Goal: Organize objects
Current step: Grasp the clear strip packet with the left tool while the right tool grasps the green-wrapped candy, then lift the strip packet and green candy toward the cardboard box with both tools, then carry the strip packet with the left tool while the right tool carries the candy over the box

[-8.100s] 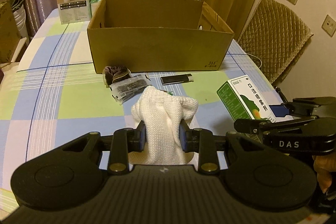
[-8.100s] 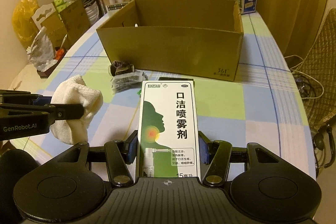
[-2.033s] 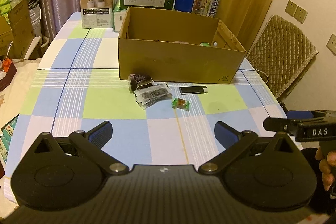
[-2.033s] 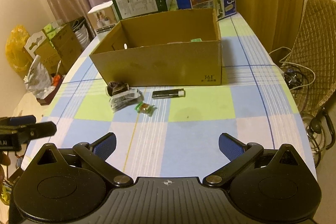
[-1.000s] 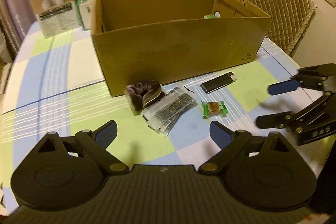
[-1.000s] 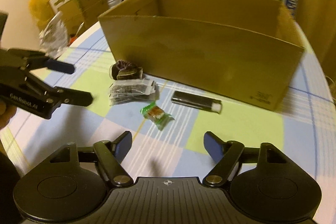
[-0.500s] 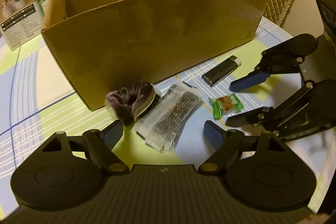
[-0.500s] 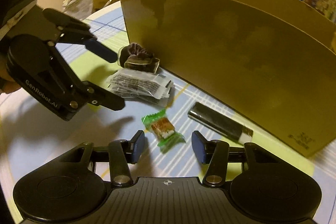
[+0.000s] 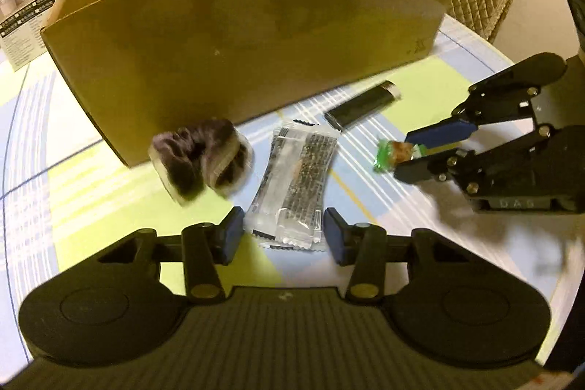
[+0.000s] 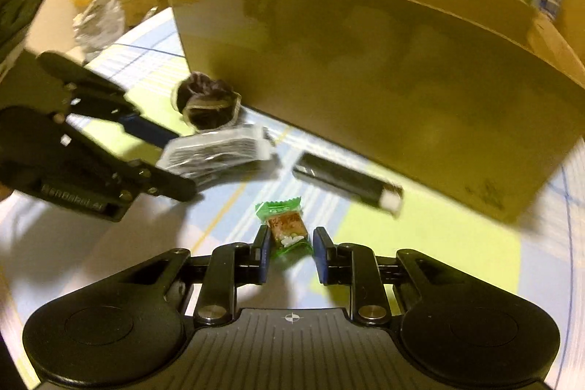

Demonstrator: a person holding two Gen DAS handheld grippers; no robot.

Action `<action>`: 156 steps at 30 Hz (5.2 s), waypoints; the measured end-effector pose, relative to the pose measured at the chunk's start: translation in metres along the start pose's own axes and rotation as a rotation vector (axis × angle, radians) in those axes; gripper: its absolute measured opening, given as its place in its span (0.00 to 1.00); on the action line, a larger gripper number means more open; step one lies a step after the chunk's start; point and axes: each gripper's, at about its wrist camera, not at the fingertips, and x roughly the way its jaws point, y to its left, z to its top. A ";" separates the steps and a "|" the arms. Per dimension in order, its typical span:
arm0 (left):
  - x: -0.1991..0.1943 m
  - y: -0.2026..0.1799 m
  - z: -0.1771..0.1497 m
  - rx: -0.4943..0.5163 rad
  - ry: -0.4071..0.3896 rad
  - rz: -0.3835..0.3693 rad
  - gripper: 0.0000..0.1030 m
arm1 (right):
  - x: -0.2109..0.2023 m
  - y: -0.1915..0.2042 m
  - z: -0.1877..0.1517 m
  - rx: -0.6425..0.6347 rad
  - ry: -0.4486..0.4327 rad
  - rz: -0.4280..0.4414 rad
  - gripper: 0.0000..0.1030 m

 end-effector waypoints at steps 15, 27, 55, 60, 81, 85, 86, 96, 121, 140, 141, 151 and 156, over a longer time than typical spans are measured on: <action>-0.016 -0.033 -0.006 -0.029 -0.038 0.022 0.58 | -0.029 -0.007 -0.026 0.137 0.013 -0.054 0.22; -0.009 -0.035 -0.011 0.016 -0.055 0.003 0.56 | -0.019 0.000 -0.022 0.052 -0.018 -0.059 0.29; -0.025 -0.059 -0.014 -0.208 -0.012 0.072 0.30 | -0.050 -0.009 -0.026 0.226 -0.059 -0.078 0.16; -0.052 -0.067 -0.017 -0.243 -0.031 0.108 0.30 | -0.078 0.000 -0.028 0.258 -0.080 -0.088 0.16; -0.151 -0.106 -0.018 -0.298 -0.140 0.157 0.30 | -0.178 0.034 -0.026 0.259 -0.188 -0.152 0.16; -0.160 -0.109 -0.018 -0.301 -0.156 0.162 0.30 | -0.187 0.039 -0.024 0.249 -0.205 -0.153 0.16; -0.162 -0.109 -0.017 -0.300 -0.158 0.164 0.30 | -0.189 0.039 -0.024 0.249 -0.208 -0.154 0.16; -0.169 -0.115 -0.015 -0.295 -0.171 0.162 0.30 | -0.198 0.039 -0.026 0.251 -0.217 -0.161 0.16; -0.178 -0.093 0.030 -0.287 -0.226 0.167 0.30 | -0.206 0.028 0.015 0.219 -0.236 -0.149 0.16; -0.177 -0.042 0.100 -0.271 -0.230 0.181 0.30 | -0.194 -0.002 0.090 0.181 -0.245 -0.120 0.16; -0.176 -0.041 0.103 -0.269 -0.228 0.180 0.30 | -0.193 -0.004 0.094 0.178 -0.246 -0.119 0.16; -0.159 -0.026 0.121 -0.259 -0.212 0.171 0.30 | -0.185 -0.024 0.124 0.181 -0.254 -0.118 0.16; -0.149 -0.013 0.130 -0.253 -0.201 0.182 0.30 | -0.176 -0.032 0.136 0.176 -0.247 -0.122 0.16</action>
